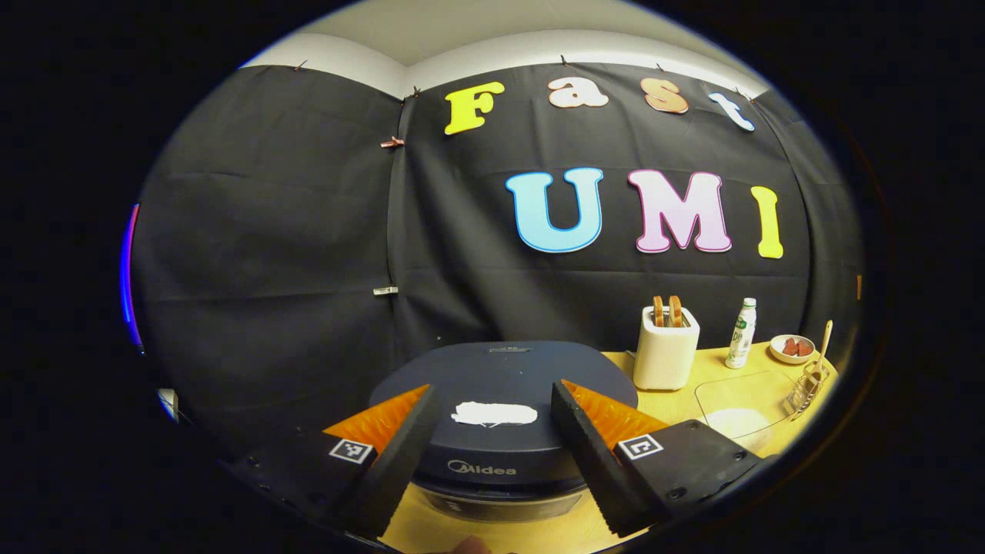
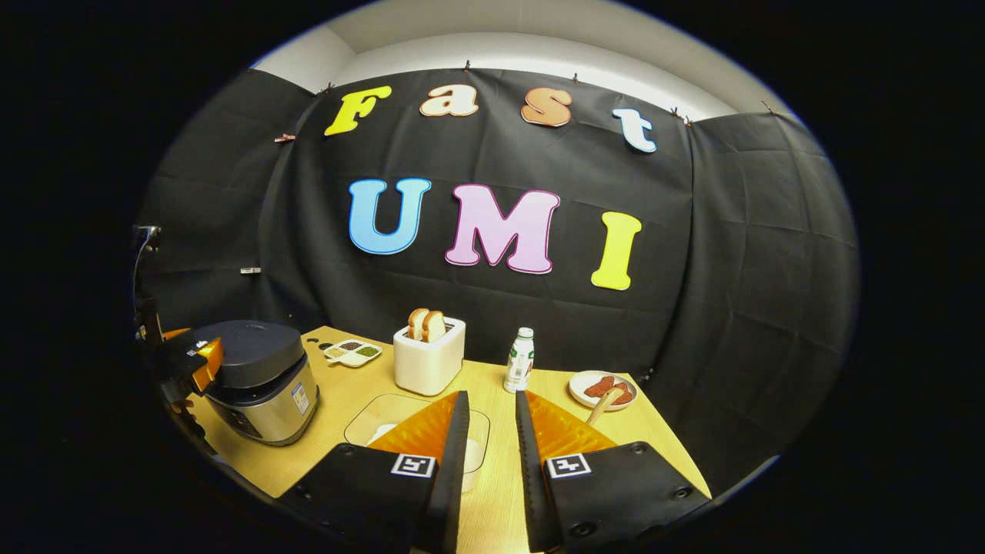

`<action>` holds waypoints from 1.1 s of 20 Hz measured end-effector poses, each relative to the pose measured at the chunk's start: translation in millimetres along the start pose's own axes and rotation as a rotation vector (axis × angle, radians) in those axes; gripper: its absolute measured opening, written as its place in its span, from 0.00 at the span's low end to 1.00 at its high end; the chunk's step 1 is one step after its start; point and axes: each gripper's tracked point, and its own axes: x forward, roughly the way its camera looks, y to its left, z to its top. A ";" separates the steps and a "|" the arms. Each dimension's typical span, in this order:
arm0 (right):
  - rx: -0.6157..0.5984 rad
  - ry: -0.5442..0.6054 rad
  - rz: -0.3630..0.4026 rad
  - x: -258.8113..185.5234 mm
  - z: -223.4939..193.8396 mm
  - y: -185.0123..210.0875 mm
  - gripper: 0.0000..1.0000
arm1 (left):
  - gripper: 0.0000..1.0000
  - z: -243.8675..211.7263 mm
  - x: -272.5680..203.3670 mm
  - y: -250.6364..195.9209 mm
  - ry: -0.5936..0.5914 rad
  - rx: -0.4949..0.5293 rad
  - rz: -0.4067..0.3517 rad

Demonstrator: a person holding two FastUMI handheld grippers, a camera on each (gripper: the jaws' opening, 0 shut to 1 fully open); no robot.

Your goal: Close the left gripper, press the button to open the rice cooker; take a wooden spoon from the chopstick holder with the right hand, scoop a spoonful of rice and pour it into the rice cooker, then put the wooden spoon back into the chopstick holder.

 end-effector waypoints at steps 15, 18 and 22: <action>0.002 0.002 0.003 -5.6 -0.3 10.9 0.38 | 1.00 -22.7 0.4 -2.9 -0.047 0.001 -0.078; 0.003 0.000 0.002 -5.9 0.4 10.9 0.37 | 1.00 -19.5 -0.7 -2.8 -0.049 0.004 -0.072; 0.019 -0.009 0.003 -6.9 6.8 10.7 0.38 | 0.99 -13.5 -1.8 -5.5 -0.038 0.041 -0.048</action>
